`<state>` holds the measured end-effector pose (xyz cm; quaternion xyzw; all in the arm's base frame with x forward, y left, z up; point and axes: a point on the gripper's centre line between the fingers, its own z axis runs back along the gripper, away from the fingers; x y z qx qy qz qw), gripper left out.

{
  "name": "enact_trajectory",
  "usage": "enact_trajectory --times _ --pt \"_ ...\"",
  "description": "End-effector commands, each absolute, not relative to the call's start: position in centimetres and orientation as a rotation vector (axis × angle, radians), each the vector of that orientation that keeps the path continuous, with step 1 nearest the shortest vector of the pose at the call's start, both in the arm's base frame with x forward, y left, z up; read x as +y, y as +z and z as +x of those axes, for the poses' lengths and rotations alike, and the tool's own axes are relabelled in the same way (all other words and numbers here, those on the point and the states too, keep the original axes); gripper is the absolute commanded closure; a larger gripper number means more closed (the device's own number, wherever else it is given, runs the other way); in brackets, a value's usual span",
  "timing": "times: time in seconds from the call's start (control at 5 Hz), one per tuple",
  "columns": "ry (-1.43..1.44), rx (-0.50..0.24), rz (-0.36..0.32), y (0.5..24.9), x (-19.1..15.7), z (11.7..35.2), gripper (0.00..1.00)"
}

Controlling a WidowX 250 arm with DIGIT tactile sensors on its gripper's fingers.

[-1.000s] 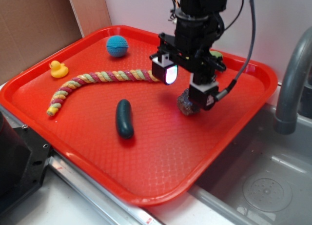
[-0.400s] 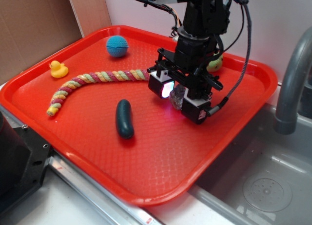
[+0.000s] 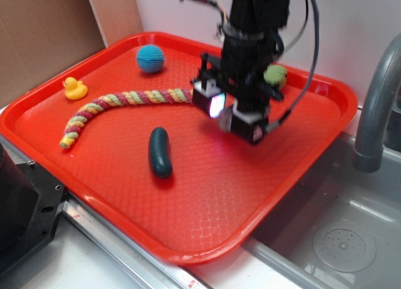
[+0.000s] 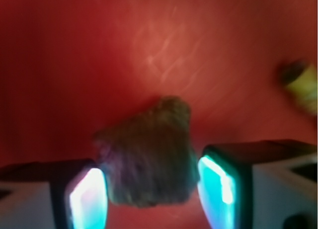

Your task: Grab the rock.

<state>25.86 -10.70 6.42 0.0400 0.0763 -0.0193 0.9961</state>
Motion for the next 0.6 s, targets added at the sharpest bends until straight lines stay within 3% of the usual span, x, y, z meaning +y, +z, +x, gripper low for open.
enact_trajectory --times 0.0,0.2,0.4 --pt "-0.079 -0.281 -0.077 18.3 -10.8 21.7 1.0" --pt "-0.061 -0.293 -0.187 23.2 -10.1 20.4 1.0" --pt "-0.015 -0.295 -0.213 28.2 -9.2 19.8 1.0"
